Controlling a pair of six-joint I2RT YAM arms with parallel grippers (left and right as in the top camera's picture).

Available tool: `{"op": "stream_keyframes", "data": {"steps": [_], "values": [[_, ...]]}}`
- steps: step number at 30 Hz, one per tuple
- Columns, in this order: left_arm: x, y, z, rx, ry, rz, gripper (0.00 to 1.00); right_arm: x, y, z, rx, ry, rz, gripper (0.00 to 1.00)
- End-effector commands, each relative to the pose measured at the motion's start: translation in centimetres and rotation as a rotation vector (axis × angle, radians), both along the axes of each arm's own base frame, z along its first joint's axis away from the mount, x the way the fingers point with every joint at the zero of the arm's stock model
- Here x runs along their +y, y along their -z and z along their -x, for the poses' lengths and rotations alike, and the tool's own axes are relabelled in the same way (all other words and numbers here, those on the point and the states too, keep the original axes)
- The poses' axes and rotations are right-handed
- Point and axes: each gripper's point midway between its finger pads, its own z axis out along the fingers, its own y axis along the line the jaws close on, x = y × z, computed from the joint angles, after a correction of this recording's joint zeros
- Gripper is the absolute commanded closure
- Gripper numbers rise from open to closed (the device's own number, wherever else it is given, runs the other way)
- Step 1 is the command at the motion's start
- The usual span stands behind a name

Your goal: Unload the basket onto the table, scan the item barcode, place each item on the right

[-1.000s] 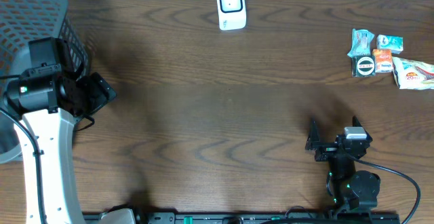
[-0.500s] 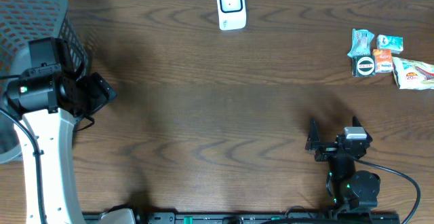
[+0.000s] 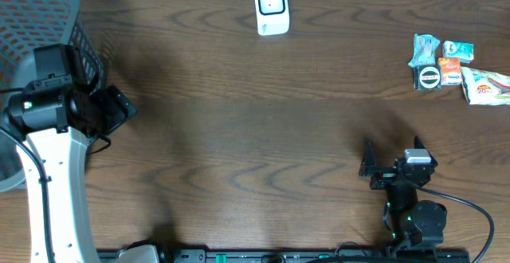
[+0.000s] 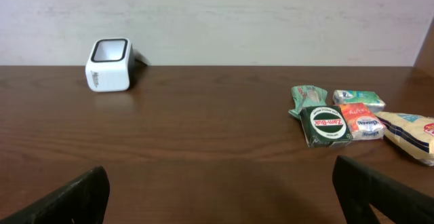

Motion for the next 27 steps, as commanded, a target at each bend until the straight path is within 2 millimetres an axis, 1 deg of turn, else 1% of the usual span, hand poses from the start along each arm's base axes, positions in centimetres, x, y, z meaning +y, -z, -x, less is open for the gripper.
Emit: {"op": "stream_keyframes", "data": {"steps": [1, 22, 27], "values": [[0.34, -0.17, 0.21, 0.001, -0.014, -0.014, 0.02, 0.00, -0.06, 0.04, -0.006, 0.000, 0.010, 0.01], [0.34, -0.18, 0.22, 0.001, -0.014, -0.015, 0.02, 0.00, -0.06, 0.04, -0.006, 0.000, 0.010, 0.01], [0.42, -0.88, 0.61, -0.017, 0.004, -0.036, 0.03, 0.00, -0.06, 0.04, -0.006, 0.000, 0.011, 0.01]]}}
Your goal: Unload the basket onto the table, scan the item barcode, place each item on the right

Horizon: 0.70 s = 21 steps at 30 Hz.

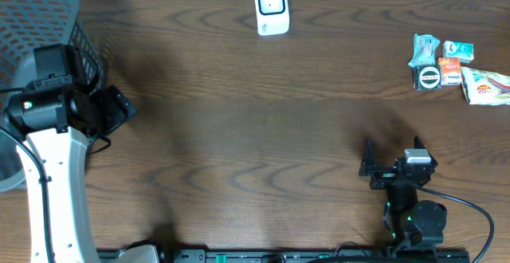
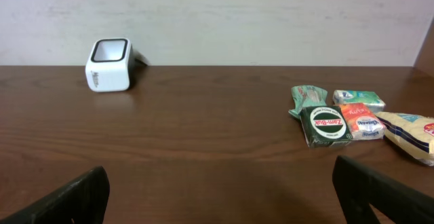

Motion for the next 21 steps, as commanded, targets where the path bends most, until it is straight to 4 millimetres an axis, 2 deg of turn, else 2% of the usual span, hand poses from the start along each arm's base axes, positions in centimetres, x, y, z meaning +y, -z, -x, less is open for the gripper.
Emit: {"op": "stream_keyframes", "data": {"steps": [1, 5, 13, 17, 21], "values": [[0.1, -1.1, 0.6, -0.034, -0.005, -0.018, 0.02, 0.0, -0.1, 0.0, -0.006, 0.000, 0.011, 0.01], [-1.8, -2.2, 0.8, -0.100, 0.063, 0.008, 0.02, 0.0, -0.1, 0.0, -0.006, 0.000, 0.010, 0.01], [-6.8, -5.2, -0.5, -0.332, 0.379, -0.058, 0.03, 0.0, -0.1, 0.0, -0.006, 0.000, 0.010, 0.01], [-8.7, -6.1, 0.1, -0.439, 0.446, -0.051, 0.02, 0.0, -0.1, 0.0, -0.006, 0.000, 0.010, 0.01], [-9.9, -6.2, 1.2, -0.529, 0.488, -0.041, 0.02, 0.0, -0.1, 0.0, -0.007, 0.000, 0.011, 0.01]]}}
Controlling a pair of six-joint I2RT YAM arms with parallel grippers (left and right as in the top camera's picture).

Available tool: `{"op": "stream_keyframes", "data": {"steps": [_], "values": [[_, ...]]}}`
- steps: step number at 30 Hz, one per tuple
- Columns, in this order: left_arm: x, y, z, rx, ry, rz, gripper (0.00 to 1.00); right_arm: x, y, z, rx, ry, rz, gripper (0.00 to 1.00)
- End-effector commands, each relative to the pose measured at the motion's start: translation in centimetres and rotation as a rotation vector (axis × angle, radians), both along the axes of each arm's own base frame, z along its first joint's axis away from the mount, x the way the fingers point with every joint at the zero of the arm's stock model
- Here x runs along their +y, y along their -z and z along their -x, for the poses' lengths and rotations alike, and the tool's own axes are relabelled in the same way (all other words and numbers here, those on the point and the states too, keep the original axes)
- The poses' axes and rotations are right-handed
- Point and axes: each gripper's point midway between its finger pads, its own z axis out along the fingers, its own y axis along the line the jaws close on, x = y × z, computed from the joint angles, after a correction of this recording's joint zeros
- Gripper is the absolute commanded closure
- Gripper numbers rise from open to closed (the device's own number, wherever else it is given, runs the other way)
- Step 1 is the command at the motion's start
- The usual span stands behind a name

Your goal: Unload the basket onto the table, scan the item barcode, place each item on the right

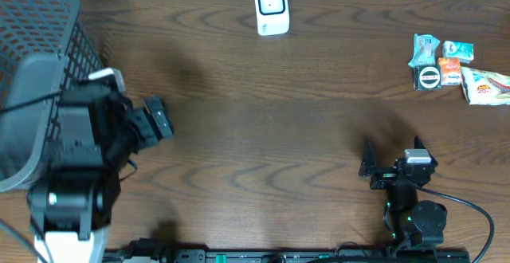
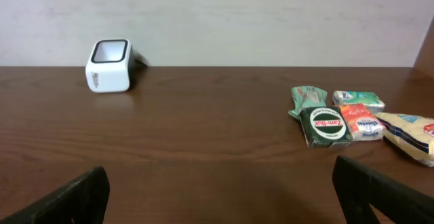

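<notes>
The white barcode scanner [image 1: 271,8] stands at the table's far edge, and the right wrist view shows the scanner [image 2: 108,64] at far left. A cluster of small items [image 1: 446,64] lies at the far right: a green Zam-Buk box [image 2: 327,125], an orange packet [image 2: 361,121], a green sachet [image 2: 306,96], a white-green box [image 2: 358,100] and a pale bag [image 2: 410,136]. My right gripper [image 1: 390,155] rests open and empty near the front edge, far short of them. My left gripper [image 1: 155,119] hovers at the left, beside the basket; whether its jaws are apart does not show.
A grey mesh basket [image 1: 48,24] fills the far left corner, partly under the left arm. The dark wooden table [image 1: 263,135] stretches between scanner, items and grippers. A pale wall runs behind the scanner.
My left arm has swung out from the basket, and its gripper now sits further right and a little nearer the front. The right gripper, scanner and items are unchanged.
At both earlier moments the left arm stood by the basket's edge and the right gripper lay open near the front edge. Only the left arm has changed since, with its gripper now further out over the table.
</notes>
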Motion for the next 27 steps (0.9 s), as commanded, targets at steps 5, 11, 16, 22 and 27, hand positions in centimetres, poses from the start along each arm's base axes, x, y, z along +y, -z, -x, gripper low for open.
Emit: {"op": "stream_keyframes", "data": {"steps": [5, 11, 16, 22, 27], "values": [[-1.6, 1.1, 3.4, -0.110, 0.094, 0.030, 0.02, 0.0, 0.0, 0.0, -0.004, 0.000, 0.011, 0.01], [-1.4, 3.2, 6.6, -0.163, 0.097, 0.036, 0.03, 0.0, 0.0, 0.0, -0.004, 0.000, 0.011, 0.01], [-1.3, 4.5, 8.2, -0.161, 0.099, 0.038, 0.02, 0.0, 0.0, 0.0, -0.004, 0.000, 0.011, 0.01], [-1.4, 6.1, 8.2, -0.130, 0.100, 0.036, 0.02, 0.0, 0.0, 0.0, -0.004, 0.000, 0.011, 0.01], [-1.4, 6.7, 8.2, -0.194, 0.101, 0.037, 0.02, 0.0, 0.0, 0.0, -0.004, 0.000, 0.011, 0.01]]}}
